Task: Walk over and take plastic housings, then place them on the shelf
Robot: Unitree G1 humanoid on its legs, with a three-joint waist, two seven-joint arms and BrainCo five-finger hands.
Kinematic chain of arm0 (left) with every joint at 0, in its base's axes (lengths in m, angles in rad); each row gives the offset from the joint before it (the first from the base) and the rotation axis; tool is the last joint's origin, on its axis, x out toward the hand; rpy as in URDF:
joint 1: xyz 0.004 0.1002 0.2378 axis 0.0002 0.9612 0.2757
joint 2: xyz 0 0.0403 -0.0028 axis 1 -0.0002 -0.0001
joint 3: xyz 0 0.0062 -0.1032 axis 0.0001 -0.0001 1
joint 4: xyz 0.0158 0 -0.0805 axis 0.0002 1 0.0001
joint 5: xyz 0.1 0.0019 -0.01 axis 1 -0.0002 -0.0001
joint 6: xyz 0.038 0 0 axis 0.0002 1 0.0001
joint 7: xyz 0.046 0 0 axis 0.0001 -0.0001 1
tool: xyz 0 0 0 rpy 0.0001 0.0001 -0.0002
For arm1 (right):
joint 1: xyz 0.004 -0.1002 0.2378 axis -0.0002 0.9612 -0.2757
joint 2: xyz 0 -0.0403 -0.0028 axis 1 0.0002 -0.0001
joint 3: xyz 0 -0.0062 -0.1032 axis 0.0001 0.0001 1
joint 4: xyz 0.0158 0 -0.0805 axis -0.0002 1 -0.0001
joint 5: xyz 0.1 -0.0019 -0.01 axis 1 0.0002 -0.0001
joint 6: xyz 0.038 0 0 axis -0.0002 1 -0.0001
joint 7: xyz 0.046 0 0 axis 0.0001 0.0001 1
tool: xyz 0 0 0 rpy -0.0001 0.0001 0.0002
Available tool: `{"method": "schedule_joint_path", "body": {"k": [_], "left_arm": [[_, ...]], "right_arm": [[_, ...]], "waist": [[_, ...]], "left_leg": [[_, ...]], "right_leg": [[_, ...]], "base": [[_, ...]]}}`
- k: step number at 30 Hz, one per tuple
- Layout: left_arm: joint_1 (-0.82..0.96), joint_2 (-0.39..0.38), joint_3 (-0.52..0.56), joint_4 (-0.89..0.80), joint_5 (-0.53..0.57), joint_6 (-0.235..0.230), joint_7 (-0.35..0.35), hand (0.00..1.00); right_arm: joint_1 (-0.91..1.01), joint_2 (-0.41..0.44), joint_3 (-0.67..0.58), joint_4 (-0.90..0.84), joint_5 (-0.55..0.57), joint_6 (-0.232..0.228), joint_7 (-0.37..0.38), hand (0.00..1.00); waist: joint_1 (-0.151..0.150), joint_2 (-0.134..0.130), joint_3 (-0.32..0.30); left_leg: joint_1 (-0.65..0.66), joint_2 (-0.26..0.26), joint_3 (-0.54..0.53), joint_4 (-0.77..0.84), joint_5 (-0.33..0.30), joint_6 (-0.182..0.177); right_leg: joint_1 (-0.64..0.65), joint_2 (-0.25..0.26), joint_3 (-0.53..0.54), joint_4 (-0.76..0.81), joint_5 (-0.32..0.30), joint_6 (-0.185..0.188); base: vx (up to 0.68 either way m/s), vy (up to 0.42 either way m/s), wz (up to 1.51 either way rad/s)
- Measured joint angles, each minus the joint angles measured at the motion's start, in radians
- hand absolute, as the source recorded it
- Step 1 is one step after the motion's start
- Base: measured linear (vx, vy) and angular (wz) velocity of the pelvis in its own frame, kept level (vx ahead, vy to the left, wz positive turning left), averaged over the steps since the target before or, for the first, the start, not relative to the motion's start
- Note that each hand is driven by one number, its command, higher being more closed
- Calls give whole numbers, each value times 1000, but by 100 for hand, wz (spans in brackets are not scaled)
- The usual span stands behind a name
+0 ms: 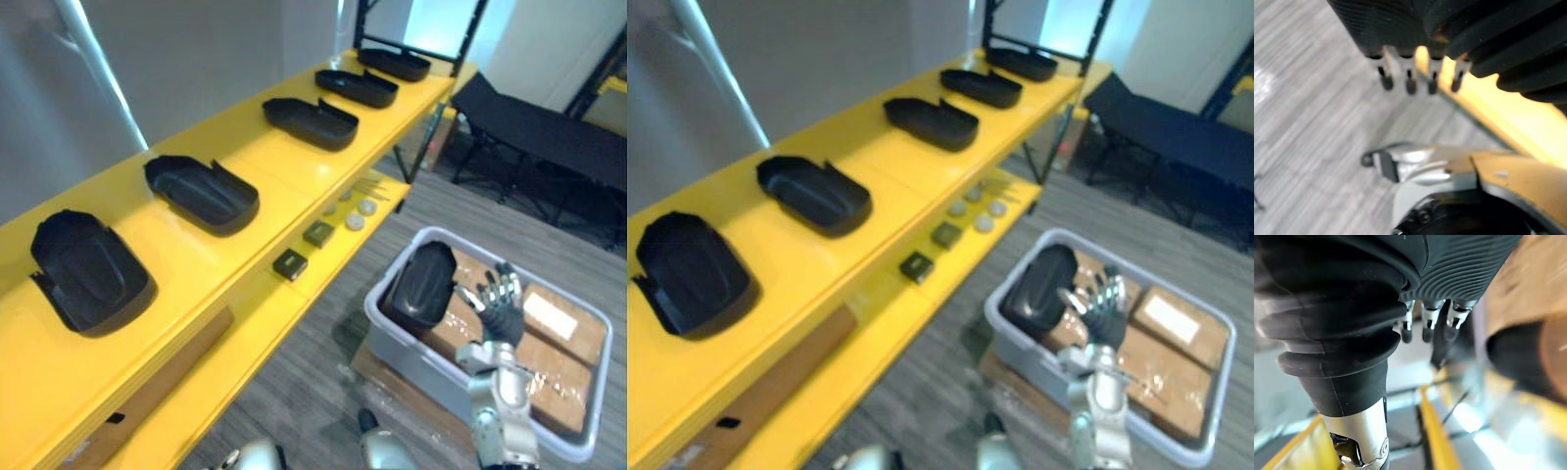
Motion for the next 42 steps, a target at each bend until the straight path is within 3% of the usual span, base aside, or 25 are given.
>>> {"method": "schedule_joint_path", "body": {"k": [1, 2, 4, 6, 10, 11, 12, 13, 14, 15, 16, 18, 19, 21, 24, 25, 36, 38, 42], "left_arm": [[6, -4, 13, -8, 17, 5, 2, 0], [12, -4, 22, -12, 17, 12, 3, 0], [14, -3, 28, -16, 16, 33, 5, 0], [11, 2, 26, -10, 16, 33, 5, 0], [13, 13, 28, -7, -20, 35, 11, 0], [20, 23, 32, -11, -28, 37, 11, 0], [24, 35, 37, -16, -29, 37, 10, 0], [17, 39, 50, -12, -40, 40, 9, 0], [21, 29, 48, -5, -58, 40, 4, 0], [24, 29, 49, -2, -58, 39, 4, 0], [26, 47, 49, 0, -57, 37, 3, 0], [28, 57, 62, 7, -58, 32, 2, 0], [12, 41, 71, 13, -65, 35, 13, 0], [9, 10, 70, 17, -91, 34, 28, 0], [12, -17, 70, 29, -133, 24, 52, 0], [40, -8, 66, 7, -124, -47, 85, 0], [43, -8, 66, -35, -127, -36, 106, 0], [37, -8, 67, -47, -130, -37, 122, 0], [12, -9, 70, -123, -129, -57, 124, 0]], "right_arm": [[55, 15, 28, -17, -4, 0, 14, 0], [73, 20, 46, -21, -9, 0, 20, 0], [108, 22, 79, -25, -21, 0, 44, 0], [106, 26, 89, -25, -26, -2, 48, 0], [55, 25, 107, -17, -62, 0, 59, 0], [32, 25, 125, -16, -64, 8, 56, 0], [26, 26, 135, -17, -65, 13, 55, 0], [6, 17, 135, -15, -64, 30, 52, 0], [-5, 9, 136, -12, -60, 51, 36, 0], [-2, 13, 139, -13, -59, 57, 33, 0], [11, 17, 140, -15, -59, 66, 28, 0], [34, 10, 133, -7, -60, 94, 26, 0], [24, -3, 117, 19, -62, 97, 16, 0], [26, -18, 87, 54, -61, 100, 16, 0], [17, -34, 61, 101, -70, 89, 13, 0], [-111, -40, 26, 222, -71, 7, -4, 0], [-108, 18, -24, 222, -40, 2, -7, 0], [-113, 24, -58, 222, -20, 1, -26, 0], [-222, -8, -256, 222, 37, 1, -70, 0]], "waist": [[6, 10, 10], [8, 7, 13], [1, 3, 13], [3, 2, 13], [24, -6, 13], [28, -18, 12], [33, -35, 10], [57, -34, 20], [75, -6, 28], [72, -15, 26], [72, -48, 34], [74, -67, 39], [66, -45, 55], [63, -24, 85], [62, -20, 88], [106, -60, 70], [101, -59, 72], [100, -52, 80], [82, -29, 165]], "left_leg": [[18, 25, 66, -17, 4, 19], [31, 35, 100, -28, 9, 28], [68, 71, 192, -86, 32, 41], [90, 100, 265, -154, 78, 35], [97, 169, 365, -217, 154, 9], [92, 195, 376, -194, 156, 1], [88, 191, 364, -172, 154, -8], [70, 185, 227, -161, 148, -32], [63, 216, 191, -183, 159, -63], [62, 217, 199, -188, 166, -74], [58, 214, 212, -179, 169, -86], [27, 230, 214, -141, 159, -116], [7, 251, 197, -134, 168, -124], [20, 238, 186, -177, 203, -129], [65, 178, 183, -291, 266, -140], [77, 30, 71, -406, 321, -104], [23, 13, 48, -391, 315, -99], [0, 13, 45, -385, 317, -96], [-75, 9, -8, -358, 330, -86]], "right_leg": [[1, -13, -99, -13, 34, -43], [-11, -21, -151, 10, 27, -45], [-30, -16, -285, 125, -12, -94], [-25, -21, -323, 248, -78, -130], [25, -118, -416, 382, -126, -177], [52, -153, -435, 387, -103, -192], [65, -170, -442, 368, -7, -221], [71, -137, -451, 326, -28, -182], [93, -109, -451, 266, -48, -157], [96, -116, -462, 257, -82, -135], [100, -131, -487, 232, -142, -80], [133, -117, -520, 128, -217, 3], [140, -88, -537, 90, -207, -3], [138, -80, -531, 77, -199, -13], [131, -100, -529, 68, -196, -15], [201, -173, -553, -140, -53, 20], [147, -189, -538, -96, -50, 24], [129, -187, -530, -87, -53, 19], [78, -170, -505, -59, -85, -15]], "base": [[-219, 183, -134], [-166, 120, -144], [-117, 77, -125], [-92, 19, -108], [-28, -127, -93], [-34, -208, -83], [-97, -270, -99], [-147, -211, -117], [-147, -211, -105], [-86, -205, -63], [-28, -181, -25], [-51, -285, -35], [-51, -231, -27], [-46, -130, -9], [3, -101, 1], [16, -24, 4], [-12, 12, 1], [-46, 8, 6], [-89, -9, 29]]}}
